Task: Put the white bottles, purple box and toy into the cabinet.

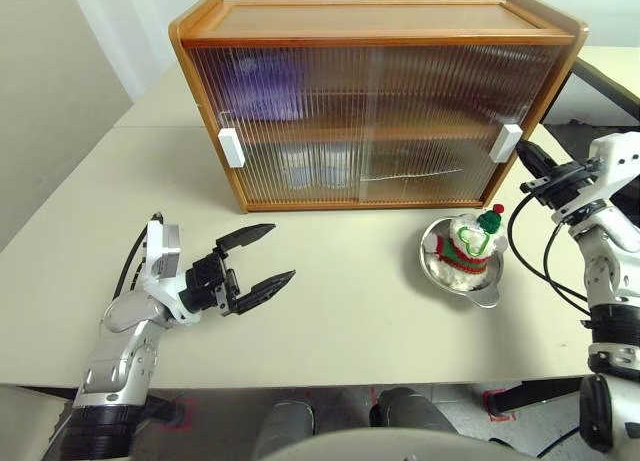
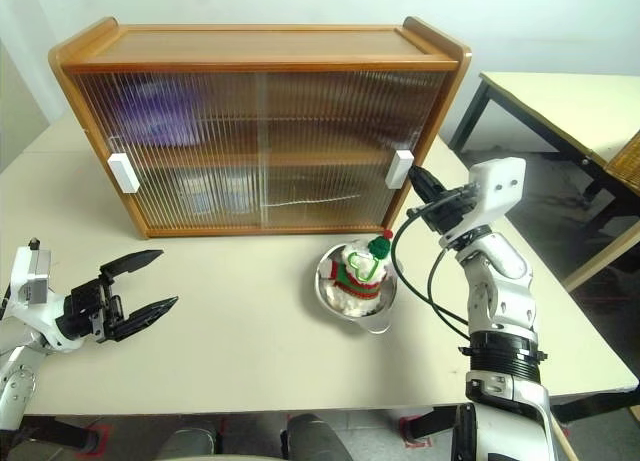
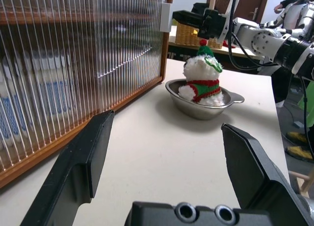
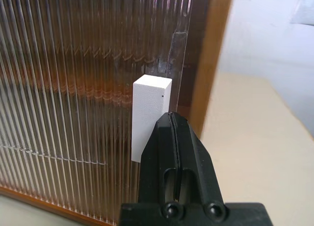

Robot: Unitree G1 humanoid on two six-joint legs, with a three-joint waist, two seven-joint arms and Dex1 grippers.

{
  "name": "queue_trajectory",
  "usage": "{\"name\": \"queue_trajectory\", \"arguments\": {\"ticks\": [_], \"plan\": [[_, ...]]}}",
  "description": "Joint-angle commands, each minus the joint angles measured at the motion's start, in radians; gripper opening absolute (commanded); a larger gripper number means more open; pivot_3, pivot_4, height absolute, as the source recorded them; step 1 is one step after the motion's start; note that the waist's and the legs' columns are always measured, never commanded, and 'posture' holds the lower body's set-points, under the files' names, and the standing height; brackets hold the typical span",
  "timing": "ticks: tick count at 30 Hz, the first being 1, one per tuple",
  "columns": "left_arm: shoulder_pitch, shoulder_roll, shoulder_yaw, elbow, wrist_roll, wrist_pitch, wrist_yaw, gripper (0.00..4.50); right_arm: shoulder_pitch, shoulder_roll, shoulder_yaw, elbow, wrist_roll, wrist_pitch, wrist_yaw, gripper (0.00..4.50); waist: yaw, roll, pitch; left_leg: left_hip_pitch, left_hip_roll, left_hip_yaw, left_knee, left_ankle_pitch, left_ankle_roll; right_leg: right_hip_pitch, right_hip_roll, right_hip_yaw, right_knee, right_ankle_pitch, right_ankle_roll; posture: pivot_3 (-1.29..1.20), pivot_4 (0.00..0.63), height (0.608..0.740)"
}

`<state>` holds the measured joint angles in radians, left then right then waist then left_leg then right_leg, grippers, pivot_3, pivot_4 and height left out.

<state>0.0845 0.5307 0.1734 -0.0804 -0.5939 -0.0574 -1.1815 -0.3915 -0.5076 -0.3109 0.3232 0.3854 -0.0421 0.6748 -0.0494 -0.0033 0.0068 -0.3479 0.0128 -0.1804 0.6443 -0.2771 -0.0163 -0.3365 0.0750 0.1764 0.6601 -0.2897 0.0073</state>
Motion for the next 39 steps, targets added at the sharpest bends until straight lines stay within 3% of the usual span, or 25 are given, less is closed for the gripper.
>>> {"name": "queue_trajectory", "arguments": {"ticks": [1,22,39], "plan": [[0.01,0.009,0.003,0.004,0.011,-0.01,-0.007,4.5,-0.011,0.02,0.034,-0.019,0.007,0.017,0.022,0.03,0.001,0.0,0.0,0.0,0.0,0.0,0.0,0.0,0.0,0.0,0.0,0.0,0.0,0.0,0.0,-0.03,0.0,0.74],[0.034,0.01,0.004,-0.002,0.013,-0.017,-0.001,4.5,-0.031,0.18,0.169,-0.14,0.004,0.068,0.027,0.03,0.006,0.0,0.0,0.002,0.0,-0.001,0.0,0.0,0.0,-0.001,0.0,-0.001,0.006,-0.004,-0.007,-0.01,0.0,0.74],[0.033,0.001,-0.002,0.008,0.016,-0.031,0.008,4.5,-0.056,0.149,0.185,-0.196,0.005,0.165,0.014,0.03,0.012,0.0,0.0,0.002,0.0,-0.001,0.0,0.001,0.0,-0.001,0.0,-0.001,0.007,-0.005,-0.009,0.0,0.0,0.74]]}}
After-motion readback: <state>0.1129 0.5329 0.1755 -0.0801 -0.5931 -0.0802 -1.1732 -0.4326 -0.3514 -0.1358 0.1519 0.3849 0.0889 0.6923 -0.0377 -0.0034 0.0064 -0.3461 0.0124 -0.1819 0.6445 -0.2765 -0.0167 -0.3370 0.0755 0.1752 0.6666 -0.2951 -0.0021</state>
